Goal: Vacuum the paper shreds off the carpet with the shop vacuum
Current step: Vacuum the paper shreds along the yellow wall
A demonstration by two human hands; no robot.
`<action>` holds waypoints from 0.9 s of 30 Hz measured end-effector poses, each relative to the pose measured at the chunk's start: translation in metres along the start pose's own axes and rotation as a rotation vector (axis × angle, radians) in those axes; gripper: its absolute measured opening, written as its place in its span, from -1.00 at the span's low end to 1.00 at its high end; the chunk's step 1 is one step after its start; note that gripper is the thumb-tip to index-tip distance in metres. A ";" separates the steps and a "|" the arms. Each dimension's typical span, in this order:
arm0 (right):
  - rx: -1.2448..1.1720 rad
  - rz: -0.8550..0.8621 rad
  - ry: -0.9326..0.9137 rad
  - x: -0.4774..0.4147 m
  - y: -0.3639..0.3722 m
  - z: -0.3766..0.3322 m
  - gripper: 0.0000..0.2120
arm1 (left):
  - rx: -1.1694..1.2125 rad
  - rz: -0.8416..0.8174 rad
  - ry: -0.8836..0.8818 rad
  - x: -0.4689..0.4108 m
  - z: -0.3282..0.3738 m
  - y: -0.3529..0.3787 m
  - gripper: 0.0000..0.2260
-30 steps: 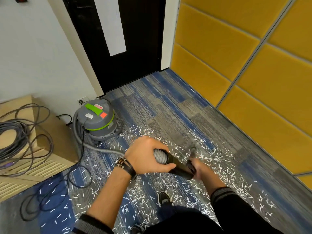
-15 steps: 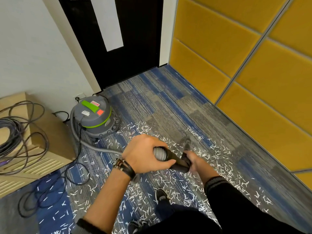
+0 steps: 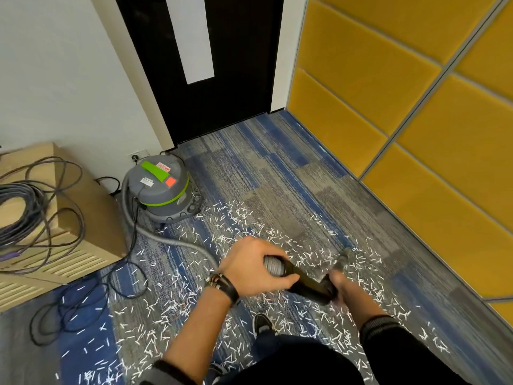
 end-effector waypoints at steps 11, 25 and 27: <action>-0.094 -0.107 -0.010 -0.008 0.015 -0.009 -0.63 | -0.029 0.054 0.165 -0.015 0.023 -0.029 -0.68; -0.068 -0.072 0.038 -0.019 -0.029 -0.016 -0.86 | -0.088 0.010 0.192 -0.034 0.052 0.009 -0.60; -0.087 -0.085 0.035 -0.022 -0.017 -0.021 -0.89 | -0.091 0.028 0.186 -0.036 0.045 0.001 -0.63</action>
Point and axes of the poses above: each hand's wrist, its own x-axis away from the middle knuckle, its own y-axis out of the palm, z = x × y, the point moved 5 cm from there along -x, towards the middle knuckle, and after that the axes turned 2 degrees about -z, right-handed, at the moved point
